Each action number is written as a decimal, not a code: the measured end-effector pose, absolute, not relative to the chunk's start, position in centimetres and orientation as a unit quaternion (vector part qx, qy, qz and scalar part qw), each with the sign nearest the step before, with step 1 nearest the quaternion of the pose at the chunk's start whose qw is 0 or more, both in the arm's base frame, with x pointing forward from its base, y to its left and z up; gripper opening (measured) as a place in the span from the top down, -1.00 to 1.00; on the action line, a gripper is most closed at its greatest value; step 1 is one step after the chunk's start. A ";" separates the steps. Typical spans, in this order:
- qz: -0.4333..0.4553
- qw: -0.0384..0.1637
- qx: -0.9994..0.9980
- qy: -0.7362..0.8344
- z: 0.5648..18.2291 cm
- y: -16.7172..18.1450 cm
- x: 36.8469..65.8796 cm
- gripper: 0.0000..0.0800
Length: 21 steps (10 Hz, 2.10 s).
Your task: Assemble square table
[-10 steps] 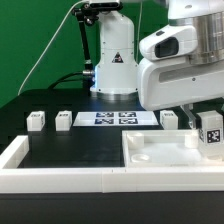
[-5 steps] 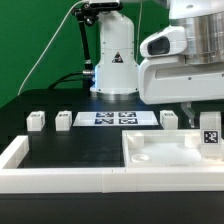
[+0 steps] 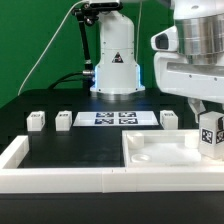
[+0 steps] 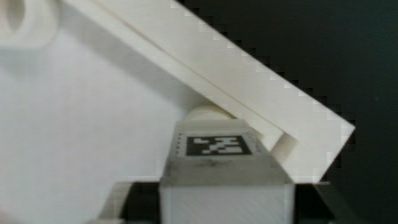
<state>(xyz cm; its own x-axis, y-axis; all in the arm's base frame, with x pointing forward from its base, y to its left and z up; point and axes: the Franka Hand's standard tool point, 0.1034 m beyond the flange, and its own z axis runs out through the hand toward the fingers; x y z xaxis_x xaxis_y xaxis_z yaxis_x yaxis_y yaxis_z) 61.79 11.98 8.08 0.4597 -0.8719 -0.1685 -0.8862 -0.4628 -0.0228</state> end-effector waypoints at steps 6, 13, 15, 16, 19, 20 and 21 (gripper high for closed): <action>0.072 0.052 -0.815 0.573 8.1 12.2 61.9 -0.41; 0.049 0.070 -0.944 0.319 7.8 12.0 61.7 -0.62; 0.043 0.072 -0.963 0.257 7.8 12.1 61.7 -0.62; 0.025 0.063 -0.981 0.181 7.8 12.4 61.7 -0.62; -0.008 0.056 -0.998 0.029 7.6 13.0 61.4 -0.62; -0.010 0.055 -0.998 0.001 7.6 13.1 61.4 -0.62; -0.012 0.053 -0.998 -0.041 7.7 13.0 61.4 -0.62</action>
Offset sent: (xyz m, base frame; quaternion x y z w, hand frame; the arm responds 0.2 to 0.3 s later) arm 0.0000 0.0000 0.0000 0.0000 0.0000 0.1296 0.9916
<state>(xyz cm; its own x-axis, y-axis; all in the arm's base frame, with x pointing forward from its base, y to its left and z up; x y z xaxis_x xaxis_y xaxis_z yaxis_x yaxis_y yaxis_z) 61.44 13.01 7.68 0.9964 0.0795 0.0290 0.0821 -0.9911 -0.1046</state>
